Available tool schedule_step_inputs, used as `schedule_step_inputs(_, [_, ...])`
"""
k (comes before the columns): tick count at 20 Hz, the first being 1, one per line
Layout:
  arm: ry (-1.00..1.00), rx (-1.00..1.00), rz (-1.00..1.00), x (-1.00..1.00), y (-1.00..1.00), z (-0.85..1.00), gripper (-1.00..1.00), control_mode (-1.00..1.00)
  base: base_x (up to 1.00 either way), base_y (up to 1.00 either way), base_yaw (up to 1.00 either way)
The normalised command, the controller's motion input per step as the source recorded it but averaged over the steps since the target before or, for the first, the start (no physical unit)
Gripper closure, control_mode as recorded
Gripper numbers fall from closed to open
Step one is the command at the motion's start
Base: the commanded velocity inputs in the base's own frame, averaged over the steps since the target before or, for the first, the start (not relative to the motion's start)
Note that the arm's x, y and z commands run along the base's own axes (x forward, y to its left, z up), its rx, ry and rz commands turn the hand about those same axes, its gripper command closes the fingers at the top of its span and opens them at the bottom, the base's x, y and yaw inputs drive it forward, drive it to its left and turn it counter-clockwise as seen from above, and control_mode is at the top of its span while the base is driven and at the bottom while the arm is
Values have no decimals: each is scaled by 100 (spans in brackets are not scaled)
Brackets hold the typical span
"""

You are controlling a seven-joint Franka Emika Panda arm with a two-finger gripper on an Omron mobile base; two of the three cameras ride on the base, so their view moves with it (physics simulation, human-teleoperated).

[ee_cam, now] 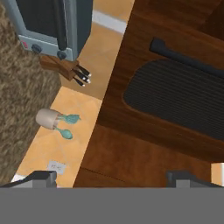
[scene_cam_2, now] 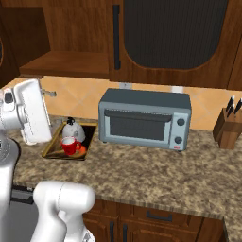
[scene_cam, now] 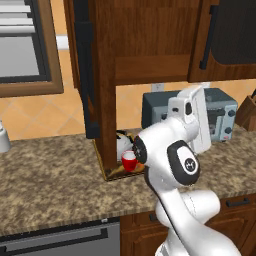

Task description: Pick the kettle from the counter and place it on the tray. Then pick the mug from the cabinet and place it on the tray. Then close the cabinet doors.

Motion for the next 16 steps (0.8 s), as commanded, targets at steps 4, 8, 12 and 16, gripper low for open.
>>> schedule_step_inputs(4, [-14, -18, 0, -14, -11, -51, -100, -100, 0, 0, 0])
schedule_step_inputs(8, [-4, -21, 0, -23, -1, -42, -100, -100, 0, 0, 0])
schedule_step_inputs(12, [0, -18, -2, -24, 0, -31, -100, -100, 0, 0, 0])
schedule_step_inputs(16, [0, -7, -8, -32, 25, -3, -100, -100, 0, 0, 0])
